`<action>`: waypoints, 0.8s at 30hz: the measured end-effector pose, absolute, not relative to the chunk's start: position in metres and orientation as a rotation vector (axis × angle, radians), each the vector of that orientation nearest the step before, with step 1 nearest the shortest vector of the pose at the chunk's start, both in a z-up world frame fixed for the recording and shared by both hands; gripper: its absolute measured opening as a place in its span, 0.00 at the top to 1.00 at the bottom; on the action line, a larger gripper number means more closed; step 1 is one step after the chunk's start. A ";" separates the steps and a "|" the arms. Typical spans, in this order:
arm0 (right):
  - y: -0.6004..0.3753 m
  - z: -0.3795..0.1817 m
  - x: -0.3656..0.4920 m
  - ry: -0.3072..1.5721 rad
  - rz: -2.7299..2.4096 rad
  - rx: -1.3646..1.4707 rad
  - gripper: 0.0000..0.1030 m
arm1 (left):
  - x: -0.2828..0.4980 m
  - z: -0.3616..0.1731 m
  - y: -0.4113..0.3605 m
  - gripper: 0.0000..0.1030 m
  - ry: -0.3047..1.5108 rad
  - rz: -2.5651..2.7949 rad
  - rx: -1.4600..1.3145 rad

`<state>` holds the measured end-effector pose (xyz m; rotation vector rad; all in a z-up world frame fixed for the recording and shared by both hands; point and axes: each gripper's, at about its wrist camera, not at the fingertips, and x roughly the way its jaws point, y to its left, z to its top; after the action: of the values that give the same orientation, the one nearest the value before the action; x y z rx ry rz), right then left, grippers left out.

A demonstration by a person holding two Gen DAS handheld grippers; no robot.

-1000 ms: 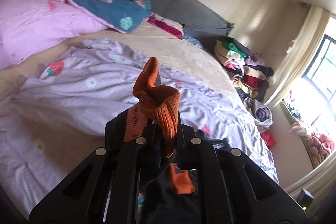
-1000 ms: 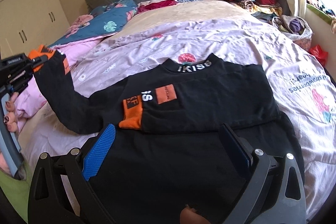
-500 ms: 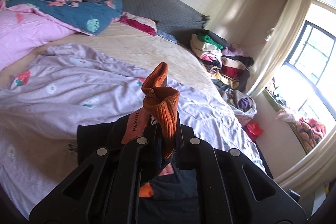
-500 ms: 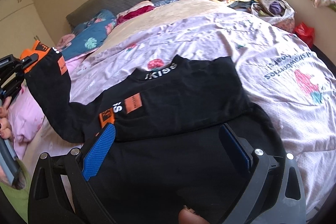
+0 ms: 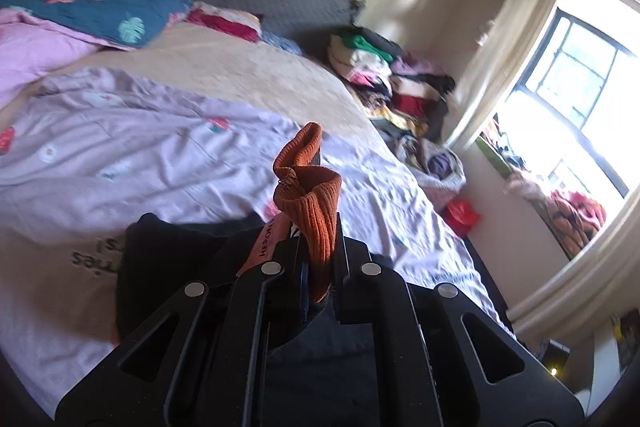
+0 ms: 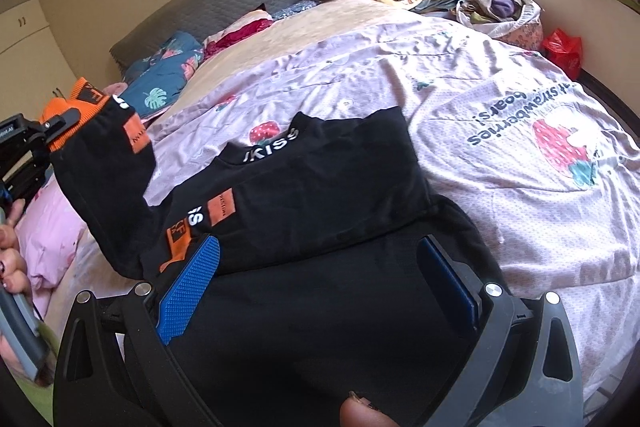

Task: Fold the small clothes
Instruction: 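Lift the held sleeve and fold it across the shirt body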

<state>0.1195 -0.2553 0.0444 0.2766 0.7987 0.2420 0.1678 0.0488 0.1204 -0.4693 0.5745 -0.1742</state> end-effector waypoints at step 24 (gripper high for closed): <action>-0.342 0.019 0.102 0.837 0.030 0.357 0.05 | 0.191 0.000 -0.063 0.85 0.904 -0.444 -0.400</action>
<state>0.1024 -0.3423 0.0193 0.3573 0.8366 0.0304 0.1913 -0.0631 0.0004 -0.4005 0.9044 -0.4440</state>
